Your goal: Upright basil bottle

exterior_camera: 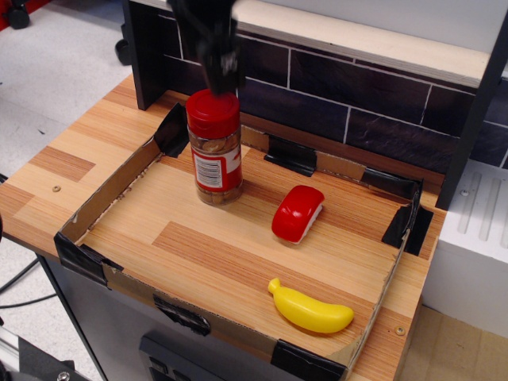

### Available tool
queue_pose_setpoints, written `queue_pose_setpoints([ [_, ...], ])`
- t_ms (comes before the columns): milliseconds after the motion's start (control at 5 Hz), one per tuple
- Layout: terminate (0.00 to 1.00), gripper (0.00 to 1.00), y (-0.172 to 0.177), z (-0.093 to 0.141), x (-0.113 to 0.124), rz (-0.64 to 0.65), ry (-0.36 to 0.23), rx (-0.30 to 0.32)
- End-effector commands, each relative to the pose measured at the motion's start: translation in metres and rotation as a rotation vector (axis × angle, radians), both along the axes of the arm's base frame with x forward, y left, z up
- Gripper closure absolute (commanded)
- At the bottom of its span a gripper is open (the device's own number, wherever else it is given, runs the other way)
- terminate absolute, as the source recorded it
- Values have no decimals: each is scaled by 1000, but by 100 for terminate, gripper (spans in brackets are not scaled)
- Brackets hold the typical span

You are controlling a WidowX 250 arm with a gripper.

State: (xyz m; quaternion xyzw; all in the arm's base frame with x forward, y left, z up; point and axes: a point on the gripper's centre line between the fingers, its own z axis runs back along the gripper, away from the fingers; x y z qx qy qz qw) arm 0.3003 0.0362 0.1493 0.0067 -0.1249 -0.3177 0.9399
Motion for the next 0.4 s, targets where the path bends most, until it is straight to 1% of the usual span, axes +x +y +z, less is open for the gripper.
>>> queue_pose_setpoints([
  [0,0,0,-9,74,-3,17,-4,-26],
  [200,100,0,-9,74,-3,17,-4,-26],
])
